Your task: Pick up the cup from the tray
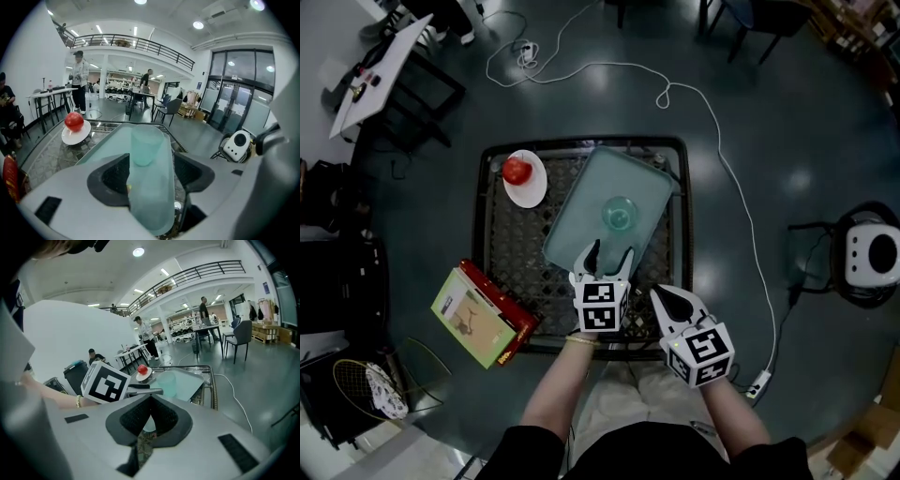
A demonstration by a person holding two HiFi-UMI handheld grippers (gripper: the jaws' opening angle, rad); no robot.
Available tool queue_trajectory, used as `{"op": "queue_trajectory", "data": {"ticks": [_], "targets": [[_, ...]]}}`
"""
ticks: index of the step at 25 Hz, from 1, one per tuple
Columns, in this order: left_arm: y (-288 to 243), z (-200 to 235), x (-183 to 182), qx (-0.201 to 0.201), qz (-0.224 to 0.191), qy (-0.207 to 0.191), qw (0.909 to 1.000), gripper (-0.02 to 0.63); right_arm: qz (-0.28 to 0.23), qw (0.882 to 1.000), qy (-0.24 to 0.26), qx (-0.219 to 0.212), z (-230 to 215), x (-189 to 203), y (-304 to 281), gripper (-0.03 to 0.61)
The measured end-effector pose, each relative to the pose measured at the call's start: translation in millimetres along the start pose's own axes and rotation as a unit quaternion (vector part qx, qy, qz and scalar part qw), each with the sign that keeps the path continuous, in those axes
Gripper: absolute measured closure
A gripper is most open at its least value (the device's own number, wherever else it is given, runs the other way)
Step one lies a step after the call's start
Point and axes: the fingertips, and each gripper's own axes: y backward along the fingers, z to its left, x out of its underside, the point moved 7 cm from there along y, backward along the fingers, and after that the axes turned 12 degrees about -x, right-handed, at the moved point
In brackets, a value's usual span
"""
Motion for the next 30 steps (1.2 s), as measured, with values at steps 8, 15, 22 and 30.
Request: {"op": "queue_trajectory", "data": {"ticks": [8,15,22,30], "targets": [[-47,-2,1,-0.004,0.008,-0.027,0.9996,0.258,0.007,1.000,-0.015,0.000,-15,3,-9,0.574],[-75,-1,-5,-0.012,-0.006,-0.039,0.9992,0.255,0.015,1.000,-0.026,-0.001,-27,7,-14,0.574],[-93,-2,-7,-0.008,-0.011,-0.051,0.9986,0.253,0.023,0.999,-0.035,-0.003,-33,11,-21,0.574],[-108,-3,-10,-0.011,-0.031,-0.062,0.9975,0.255,0.028,0.999,-0.041,-0.002,-40,15,-25,0.574]]}}
